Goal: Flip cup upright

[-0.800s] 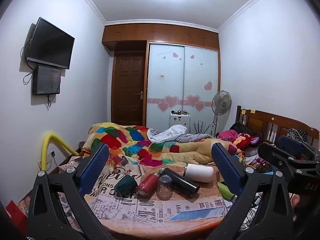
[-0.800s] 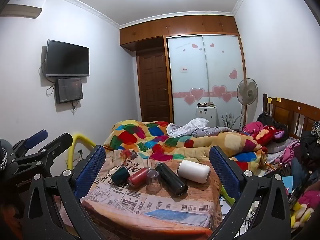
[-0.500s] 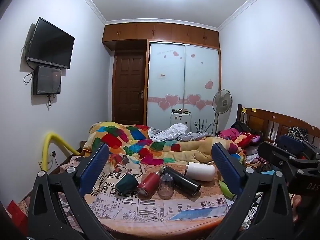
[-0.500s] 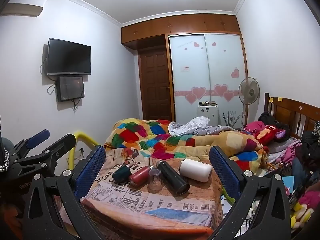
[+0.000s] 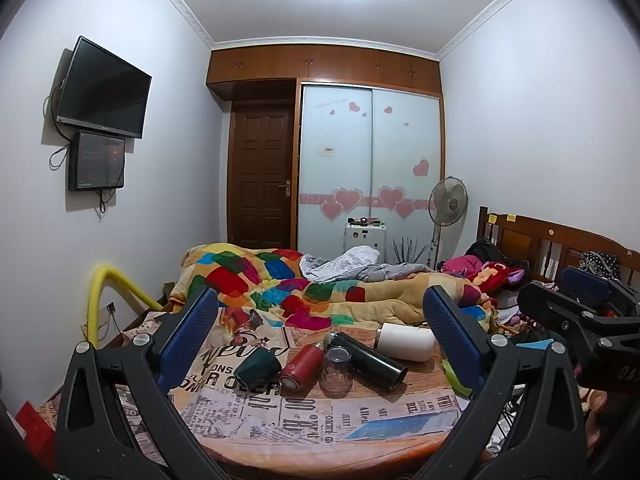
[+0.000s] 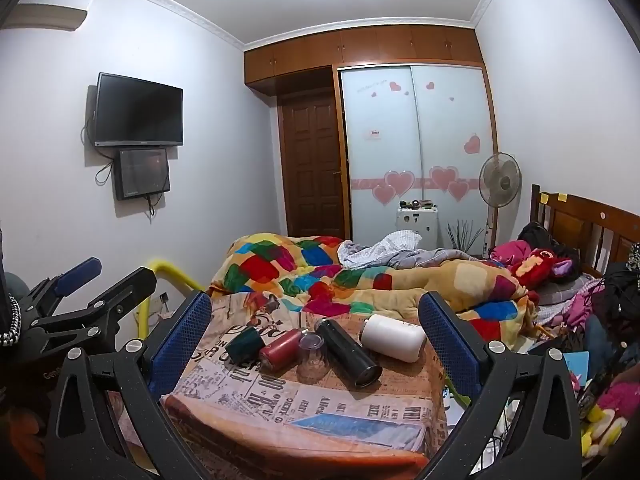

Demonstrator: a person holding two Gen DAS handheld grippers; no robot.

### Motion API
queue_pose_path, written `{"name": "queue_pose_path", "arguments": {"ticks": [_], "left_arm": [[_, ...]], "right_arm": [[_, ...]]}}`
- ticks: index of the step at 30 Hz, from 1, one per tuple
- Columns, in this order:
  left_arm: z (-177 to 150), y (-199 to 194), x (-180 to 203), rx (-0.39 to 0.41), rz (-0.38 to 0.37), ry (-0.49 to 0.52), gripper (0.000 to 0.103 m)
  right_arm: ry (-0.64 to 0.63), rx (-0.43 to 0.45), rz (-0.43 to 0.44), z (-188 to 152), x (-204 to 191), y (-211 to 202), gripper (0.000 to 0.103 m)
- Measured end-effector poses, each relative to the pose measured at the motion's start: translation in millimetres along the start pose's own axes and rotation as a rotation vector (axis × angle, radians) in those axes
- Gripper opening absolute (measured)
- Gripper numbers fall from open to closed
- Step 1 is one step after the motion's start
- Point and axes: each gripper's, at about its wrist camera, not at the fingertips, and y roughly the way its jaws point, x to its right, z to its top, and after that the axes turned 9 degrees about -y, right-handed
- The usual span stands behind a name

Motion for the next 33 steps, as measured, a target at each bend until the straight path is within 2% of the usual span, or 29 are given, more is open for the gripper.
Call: {"name": "queue_pose_path", "arguments": {"ticks": [33], "left_arm": [[-0.1,1.4,2.0,0.006,0.009,0.005,0.103]], "right_arm": [[-0.005,-0.005,0.003,1.4,2.4,0.7,0.103]]}}
